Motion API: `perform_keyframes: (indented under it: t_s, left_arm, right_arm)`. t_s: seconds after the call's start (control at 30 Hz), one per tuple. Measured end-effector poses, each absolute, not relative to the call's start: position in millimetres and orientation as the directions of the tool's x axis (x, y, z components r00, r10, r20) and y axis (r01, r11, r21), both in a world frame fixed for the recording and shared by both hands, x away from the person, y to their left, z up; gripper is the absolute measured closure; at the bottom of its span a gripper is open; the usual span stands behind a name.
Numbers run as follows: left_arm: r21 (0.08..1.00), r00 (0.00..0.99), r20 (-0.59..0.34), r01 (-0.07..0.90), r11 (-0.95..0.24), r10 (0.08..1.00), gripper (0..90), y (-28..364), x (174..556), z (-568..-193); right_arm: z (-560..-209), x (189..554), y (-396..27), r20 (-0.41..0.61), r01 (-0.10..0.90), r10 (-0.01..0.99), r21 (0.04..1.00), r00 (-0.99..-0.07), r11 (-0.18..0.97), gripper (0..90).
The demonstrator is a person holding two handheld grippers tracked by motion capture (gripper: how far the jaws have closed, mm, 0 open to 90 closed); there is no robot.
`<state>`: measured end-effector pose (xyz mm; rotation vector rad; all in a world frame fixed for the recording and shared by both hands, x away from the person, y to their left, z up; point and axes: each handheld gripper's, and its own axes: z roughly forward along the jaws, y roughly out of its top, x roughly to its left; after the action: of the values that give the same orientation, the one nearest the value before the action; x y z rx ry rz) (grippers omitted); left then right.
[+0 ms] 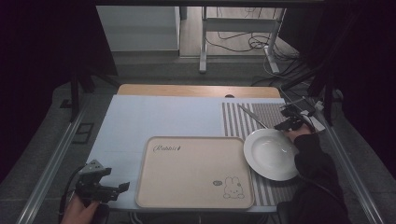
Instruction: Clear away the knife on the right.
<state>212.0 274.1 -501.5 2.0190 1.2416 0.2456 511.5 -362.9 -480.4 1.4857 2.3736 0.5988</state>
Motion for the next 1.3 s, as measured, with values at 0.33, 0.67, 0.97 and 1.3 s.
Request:
perform_keyframes:
  t_s: [0.33,0.67,0.97,1.3]
  left_arm:
    - [0.676,0.514,-0.206,0.690,-0.259,0.833,3.4,274,212,-501]
    - [0.676,0.515,-0.205,0.689,-0.260,0.832,3.4,274,212,-501]
    - [0.677,0.517,-0.202,0.688,-0.263,0.832,3.4,274,212,-501]
    - [0.676,0.518,-0.198,0.687,-0.267,0.832,3.4,274,211,-501]
  right_arm:
    - [-472,528,-353,-0.046,0.789,0.924,0.504,-0.380,0.350,2.0]
    - [-485,543,-333,-0.068,0.805,0.896,0.413,-0.439,0.426,0.0]
    - [-490,545,-323,-0.051,0.790,0.854,0.354,-0.518,0.500,42.3]
    - [-486,542,-324,-0.023,0.751,0.802,0.335,-0.597,0.569,80.5]
